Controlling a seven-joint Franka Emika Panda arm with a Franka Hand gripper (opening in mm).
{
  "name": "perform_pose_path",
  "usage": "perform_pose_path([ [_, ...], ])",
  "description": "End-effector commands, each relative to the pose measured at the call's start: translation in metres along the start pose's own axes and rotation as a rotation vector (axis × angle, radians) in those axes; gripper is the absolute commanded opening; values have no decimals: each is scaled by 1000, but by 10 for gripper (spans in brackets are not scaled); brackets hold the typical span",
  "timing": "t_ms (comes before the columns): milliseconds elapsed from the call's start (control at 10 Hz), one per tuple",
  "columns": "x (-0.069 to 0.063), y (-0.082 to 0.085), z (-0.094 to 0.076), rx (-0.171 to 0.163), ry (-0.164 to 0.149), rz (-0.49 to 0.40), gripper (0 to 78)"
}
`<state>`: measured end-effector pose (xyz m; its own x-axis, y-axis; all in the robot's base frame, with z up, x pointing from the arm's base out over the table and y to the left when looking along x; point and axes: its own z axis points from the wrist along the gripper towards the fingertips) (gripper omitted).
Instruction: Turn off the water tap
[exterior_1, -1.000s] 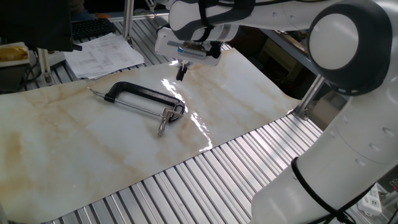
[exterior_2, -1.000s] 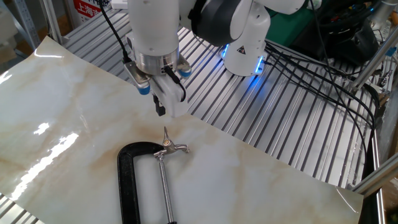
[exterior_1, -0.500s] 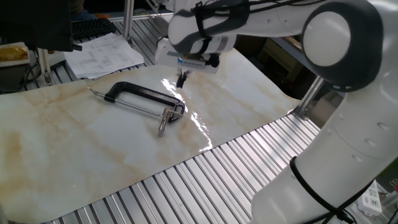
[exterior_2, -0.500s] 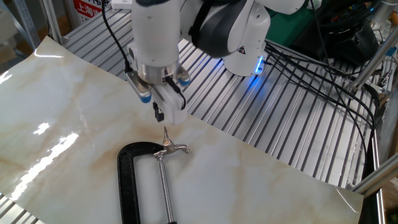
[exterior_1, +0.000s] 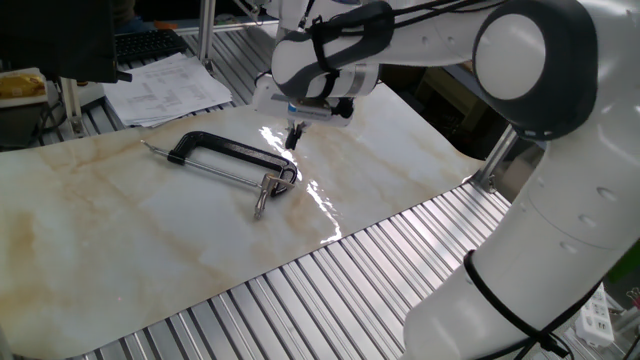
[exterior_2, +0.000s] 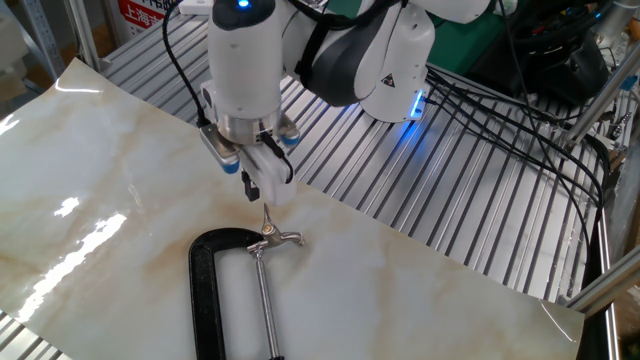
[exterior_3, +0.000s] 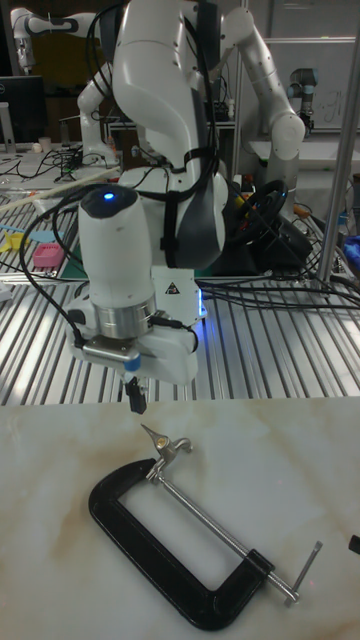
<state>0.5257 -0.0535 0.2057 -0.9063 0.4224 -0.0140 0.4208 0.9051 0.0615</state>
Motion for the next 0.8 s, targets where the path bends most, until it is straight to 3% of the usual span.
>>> perform_pose_path([
  [100,-2,-10,46,-21,-49,-16,0],
  [800,3,-25,82,-14,-36,-16,0],
])
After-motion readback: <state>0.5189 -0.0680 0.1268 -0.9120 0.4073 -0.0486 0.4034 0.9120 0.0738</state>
